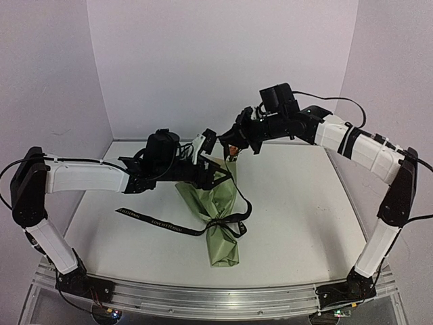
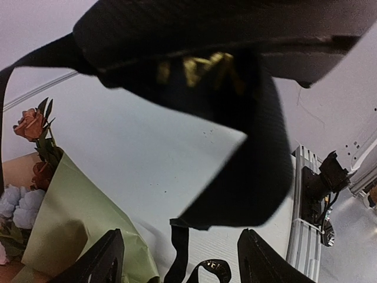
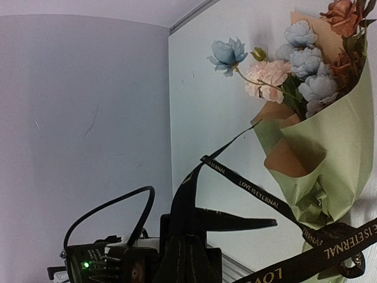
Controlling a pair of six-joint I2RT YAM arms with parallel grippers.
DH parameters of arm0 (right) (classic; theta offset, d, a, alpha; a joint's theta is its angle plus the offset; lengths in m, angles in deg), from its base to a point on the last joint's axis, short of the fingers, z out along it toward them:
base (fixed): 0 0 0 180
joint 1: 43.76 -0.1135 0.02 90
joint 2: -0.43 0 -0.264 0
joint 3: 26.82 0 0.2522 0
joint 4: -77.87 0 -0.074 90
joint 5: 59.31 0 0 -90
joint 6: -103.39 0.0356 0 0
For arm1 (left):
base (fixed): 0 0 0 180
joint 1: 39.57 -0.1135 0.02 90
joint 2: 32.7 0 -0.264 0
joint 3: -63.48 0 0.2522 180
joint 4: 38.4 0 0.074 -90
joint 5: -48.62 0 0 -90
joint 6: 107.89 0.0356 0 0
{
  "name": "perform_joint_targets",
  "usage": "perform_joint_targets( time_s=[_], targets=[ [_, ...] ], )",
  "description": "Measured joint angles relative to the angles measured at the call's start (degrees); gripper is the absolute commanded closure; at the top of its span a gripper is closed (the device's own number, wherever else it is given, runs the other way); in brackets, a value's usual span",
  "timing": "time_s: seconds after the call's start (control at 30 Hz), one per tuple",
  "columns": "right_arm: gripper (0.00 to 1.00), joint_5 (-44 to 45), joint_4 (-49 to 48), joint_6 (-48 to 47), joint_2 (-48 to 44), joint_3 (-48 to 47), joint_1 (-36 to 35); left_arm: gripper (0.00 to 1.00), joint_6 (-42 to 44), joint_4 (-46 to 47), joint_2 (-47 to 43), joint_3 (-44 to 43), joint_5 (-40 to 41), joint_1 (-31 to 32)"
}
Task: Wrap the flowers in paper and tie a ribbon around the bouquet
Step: Cross the half-tied ribbon over the folded bouquet.
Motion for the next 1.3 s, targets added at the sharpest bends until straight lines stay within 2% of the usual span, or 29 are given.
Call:
perform_joint_targets(
  time_s=[0.2,0.3,0.4,0.47,0.53,0.57,0.63,0.73,0.83,0.9,1.1,1.23,1.3],
  targets=[
    [1.00,-1.85,-0.17,1.13,0.76,-1.37,-1.30,0.31,1.10,-0.40,0.02,-0.79,0.16,-0.11],
    [1.00,-2.66,-0.41,1.86,1.63,-2.39,-1.53,0.39,1.19,-0.33,0.02,-1.28,0.14,-0.11],
    [1.00,-3.14,-0.31,2.19,2.17,-2.56,-1.77,0.57,1.41,-0.21,0.02,-1.37,0.20,-0.11],
    [1.00,-3.25,-0.21,2.24,2.20,-2.56,-1.85,0.80,1.38,0.10,0.02,-1.38,0.44,-0.11],
    [1.00,-3.26,-0.22,2.17,2.20,-2.56,-1.86,0.96,1.14,0.30,0.02,-1.40,0.92,-0.11],
    [0.99,-3.23,-0.20,2.10,2.20,-2.56,-1.86,1.00,1.01,0.40,0.02,-1.40,1.28,-0.11],
    [0.86,-3.14,0.32,1.31,2.20,-2.54,-1.86,1.00,0.96,0.77,0.02,-1.40,2.40,-0.11],
    [0.56,-3.08,1.04,-1.03,2.02,-2.00,-1.86,1.00,0.58,1.29,0.02,-1.38,4.73,-0.11],
    [0.38,-2.79,1.23,-4.48,0.56,1.25,-1.86,1.00,-0.41,2.15,0.00,-0.83,7.43,-0.34],
    [0.32,-2.28,2.26,-7.47,-1.86,5.30,-1.86,1.00,-1.24,2.89,-0.05,0.30,8.73,-0.82],
    [0.22,-0.33,2.32,-17.49,-12.99,21.90,-1.96,1.00,-3.22,2.84,-0.87,3.67,11.12,-1.96],
    [0.25,1.09,1.11,-23.42,-20.48,35.88,-2.65,1.00,-4.33,2.40,-2.64,5.07,11.97,-2.03],
    [0.30,1.57,0.02,-25.13,-21.63,40.81,-3.33,1.00,-5.15,2.08,-3.57,5.20,12.24,-2.12]
  ],
)
